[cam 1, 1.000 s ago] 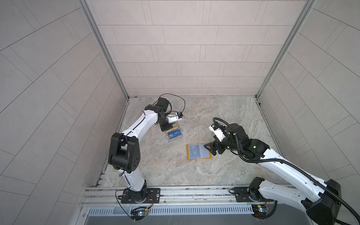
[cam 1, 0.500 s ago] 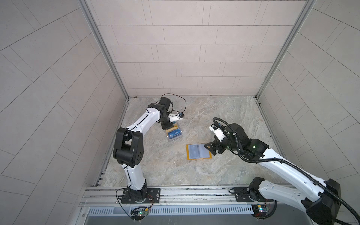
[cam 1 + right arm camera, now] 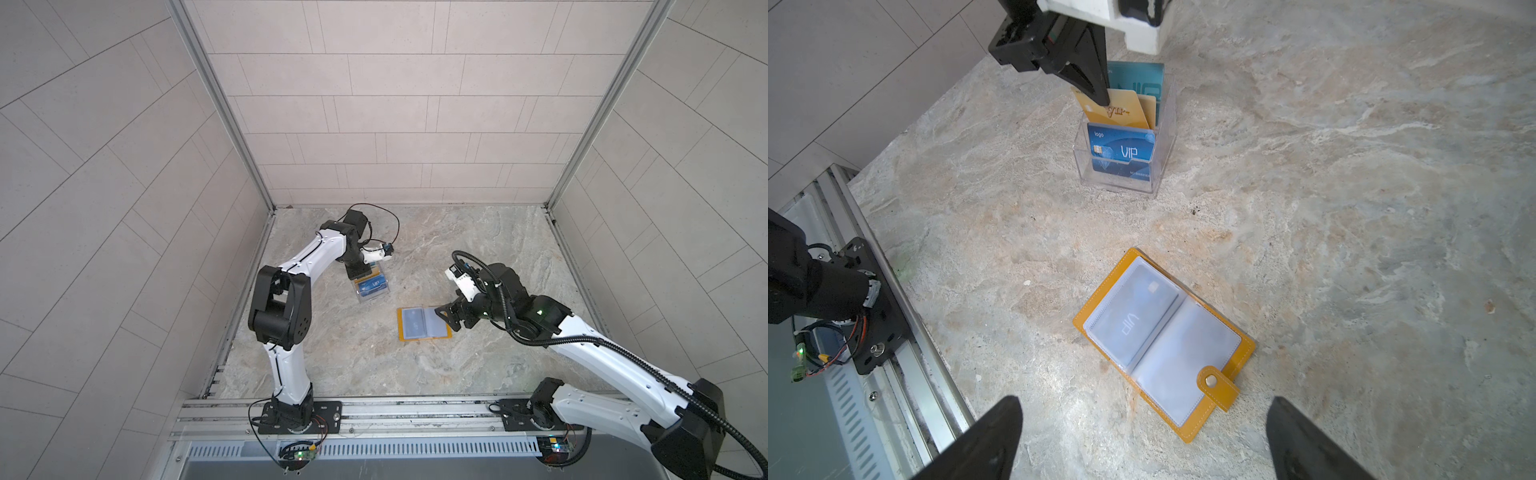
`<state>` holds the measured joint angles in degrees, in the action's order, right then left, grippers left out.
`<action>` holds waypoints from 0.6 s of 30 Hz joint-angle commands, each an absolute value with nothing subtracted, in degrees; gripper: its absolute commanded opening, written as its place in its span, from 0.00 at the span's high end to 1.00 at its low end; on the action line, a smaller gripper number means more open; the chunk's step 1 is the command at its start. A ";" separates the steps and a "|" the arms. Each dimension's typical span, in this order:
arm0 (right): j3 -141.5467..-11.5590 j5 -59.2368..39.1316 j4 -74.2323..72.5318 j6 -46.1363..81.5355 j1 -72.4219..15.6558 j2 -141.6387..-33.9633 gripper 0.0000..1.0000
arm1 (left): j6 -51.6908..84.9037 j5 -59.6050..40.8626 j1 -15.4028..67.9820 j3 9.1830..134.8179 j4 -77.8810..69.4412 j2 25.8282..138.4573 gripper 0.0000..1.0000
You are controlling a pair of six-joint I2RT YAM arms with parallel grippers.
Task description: Take the credit cards out of the card holder
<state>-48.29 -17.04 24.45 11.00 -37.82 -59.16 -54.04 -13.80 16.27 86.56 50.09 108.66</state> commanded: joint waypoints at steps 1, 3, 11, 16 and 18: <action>-47.42 -15.98 24.59 11.25 -37.71 -59.11 0.06 | -54.32 -13.20 16.43 88.13 51.24 109.86 1.00; -47.32 -15.91 24.49 11.34 -37.73 -59.12 0.06 | -54.22 -13.04 16.63 88.15 51.15 110.17 1.00; -47.26 -15.75 24.51 11.34 -37.71 -59.07 0.06 | -53.72 -12.02 17.15 88.17 50.96 110.89 0.97; -47.23 -15.64 24.50 11.42 -37.71 -58.99 0.06 | -53.54 -11.37 17.48 88.37 50.94 111.53 0.91; -47.27 -15.56 24.52 11.43 -37.71 -58.91 0.06 | -53.20 -11.37 17.57 88.50 50.94 111.62 0.88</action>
<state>-48.27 -16.25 24.45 11.05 -37.82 -59.16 -53.54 -12.14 17.28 86.98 49.98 110.65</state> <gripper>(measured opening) 0.941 0.119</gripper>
